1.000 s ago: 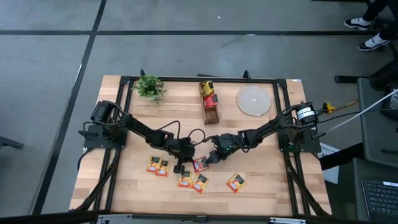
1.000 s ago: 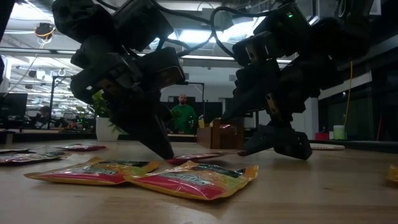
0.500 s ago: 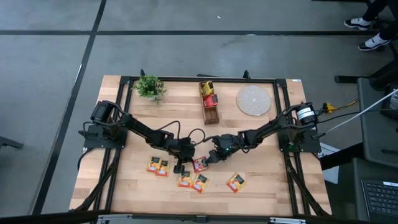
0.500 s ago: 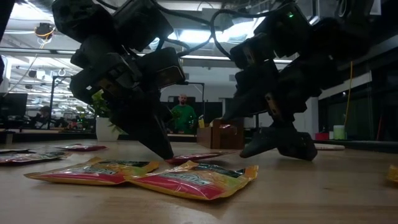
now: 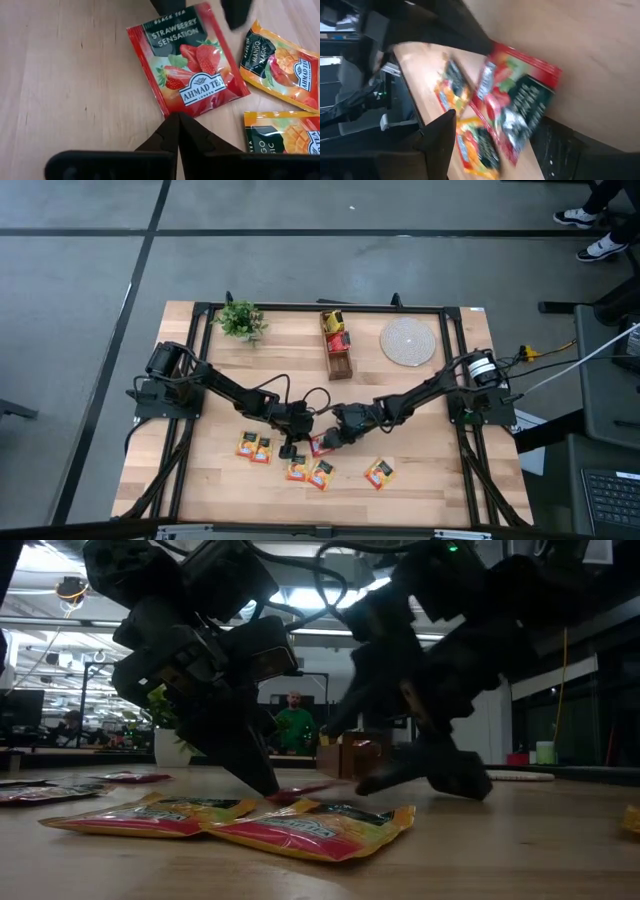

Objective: Pick & Place Tea
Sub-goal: Put the red tea bag into the middle section of the wooden organizer

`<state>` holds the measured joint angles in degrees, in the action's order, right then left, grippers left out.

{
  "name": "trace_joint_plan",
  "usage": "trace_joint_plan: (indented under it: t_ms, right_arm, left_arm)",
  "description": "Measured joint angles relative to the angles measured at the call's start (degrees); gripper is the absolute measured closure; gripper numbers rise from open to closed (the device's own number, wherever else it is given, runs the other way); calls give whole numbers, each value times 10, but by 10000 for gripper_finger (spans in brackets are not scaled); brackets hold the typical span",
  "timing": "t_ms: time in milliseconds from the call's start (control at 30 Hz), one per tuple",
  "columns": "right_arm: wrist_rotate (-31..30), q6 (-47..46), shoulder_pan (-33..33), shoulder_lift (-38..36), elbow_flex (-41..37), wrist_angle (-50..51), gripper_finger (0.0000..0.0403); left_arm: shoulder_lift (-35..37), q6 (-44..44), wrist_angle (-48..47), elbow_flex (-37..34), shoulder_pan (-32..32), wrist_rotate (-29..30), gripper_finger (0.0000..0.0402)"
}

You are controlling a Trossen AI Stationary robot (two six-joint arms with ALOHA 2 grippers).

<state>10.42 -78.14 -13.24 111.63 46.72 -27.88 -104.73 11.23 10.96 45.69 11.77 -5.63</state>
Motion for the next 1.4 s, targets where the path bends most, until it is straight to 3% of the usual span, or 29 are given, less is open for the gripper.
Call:
trace_joint_plan:
  t_ms: [267, 667, 1067, 1400]
  right_arm:
    - [-8, 4, -1, 14, 19, 8, 182]
    - [-4, 7, -1, 14, 20, 10, 390]
    - [30, 24, 0, 0, 18, 5, 395]
    - [20, 21, 8, -69, 17, 85, 399]
  left_arm:
    - [0, 2, 0, 0, 0, 0, 400]
    - [0, 5, 0, 0, 0, 1, 400]
    - [71, 49, -13, -3, 2, 14, 400]
    - [184, 62, -35, -2, 2, 89, 399]
